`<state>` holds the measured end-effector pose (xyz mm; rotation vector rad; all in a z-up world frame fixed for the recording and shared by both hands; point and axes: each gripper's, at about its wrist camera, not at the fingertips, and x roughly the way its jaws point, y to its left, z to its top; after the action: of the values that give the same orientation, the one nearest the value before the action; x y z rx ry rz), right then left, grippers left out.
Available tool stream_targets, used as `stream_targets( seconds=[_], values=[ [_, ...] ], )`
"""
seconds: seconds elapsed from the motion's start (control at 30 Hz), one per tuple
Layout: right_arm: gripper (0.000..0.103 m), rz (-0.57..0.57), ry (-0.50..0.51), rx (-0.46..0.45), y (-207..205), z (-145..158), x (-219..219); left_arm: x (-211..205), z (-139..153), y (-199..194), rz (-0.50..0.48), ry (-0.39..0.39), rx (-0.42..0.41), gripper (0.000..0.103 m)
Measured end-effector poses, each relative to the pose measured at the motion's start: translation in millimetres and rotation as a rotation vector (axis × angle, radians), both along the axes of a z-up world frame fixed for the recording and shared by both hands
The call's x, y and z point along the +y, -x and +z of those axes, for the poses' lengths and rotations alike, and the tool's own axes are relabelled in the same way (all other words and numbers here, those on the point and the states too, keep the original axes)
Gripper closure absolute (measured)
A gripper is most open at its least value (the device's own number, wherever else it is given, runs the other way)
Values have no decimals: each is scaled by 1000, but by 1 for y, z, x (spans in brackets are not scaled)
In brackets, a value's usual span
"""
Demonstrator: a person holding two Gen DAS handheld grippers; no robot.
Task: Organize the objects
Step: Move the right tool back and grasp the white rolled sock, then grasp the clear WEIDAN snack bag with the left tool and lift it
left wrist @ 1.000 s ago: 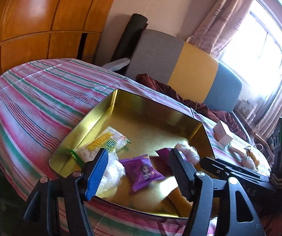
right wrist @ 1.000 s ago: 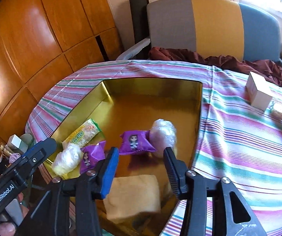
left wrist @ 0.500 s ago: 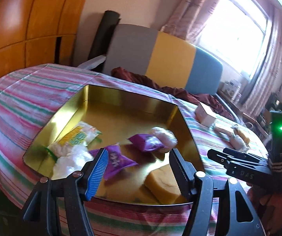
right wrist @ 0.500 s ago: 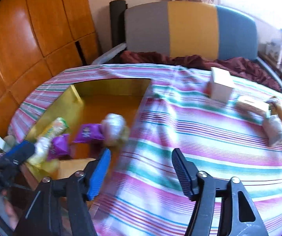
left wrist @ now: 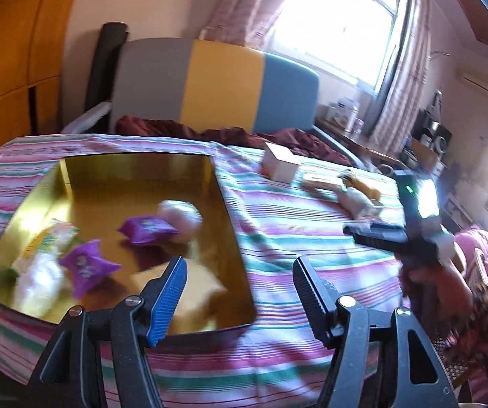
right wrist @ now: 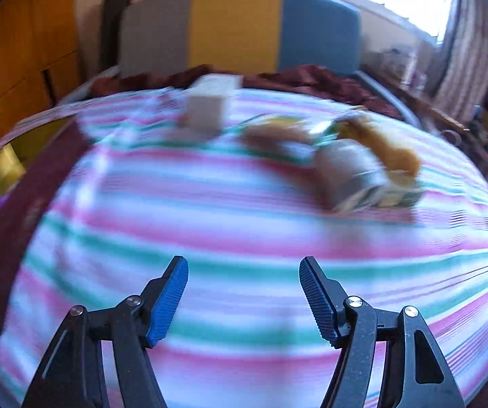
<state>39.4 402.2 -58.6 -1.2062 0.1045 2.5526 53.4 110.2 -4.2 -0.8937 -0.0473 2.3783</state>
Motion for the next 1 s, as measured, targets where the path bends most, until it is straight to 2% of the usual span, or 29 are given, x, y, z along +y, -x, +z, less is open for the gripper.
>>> stream_targets(
  seconds=[0.07,0.2,0.33,0.47,0.63,0.8,1.0],
  values=[
    [34,-56,-28,21,6,6,28,13,0,-3,-22,2,-10,37],
    [34,-97,-67,67,23,17,63,33,-1,-7,-48,5,-36,37],
    [35,-114,-107,45,47,14,84,49,-2,-13,-78,36,-40,37],
    [46,-101,-93,0,63,-3,97,57,-6,-18,-99,70,-39,37],
    [49,-99,-30,20,57,-7,106,71,-12,-10,-109,76,-87,37],
    [51,-117,29,55,43,-7,111,85,-5,-3,-124,58,-86,37],
    [51,-154,47,73,14,-9,109,114,-1,12,-142,41,-122,37]
  ],
)
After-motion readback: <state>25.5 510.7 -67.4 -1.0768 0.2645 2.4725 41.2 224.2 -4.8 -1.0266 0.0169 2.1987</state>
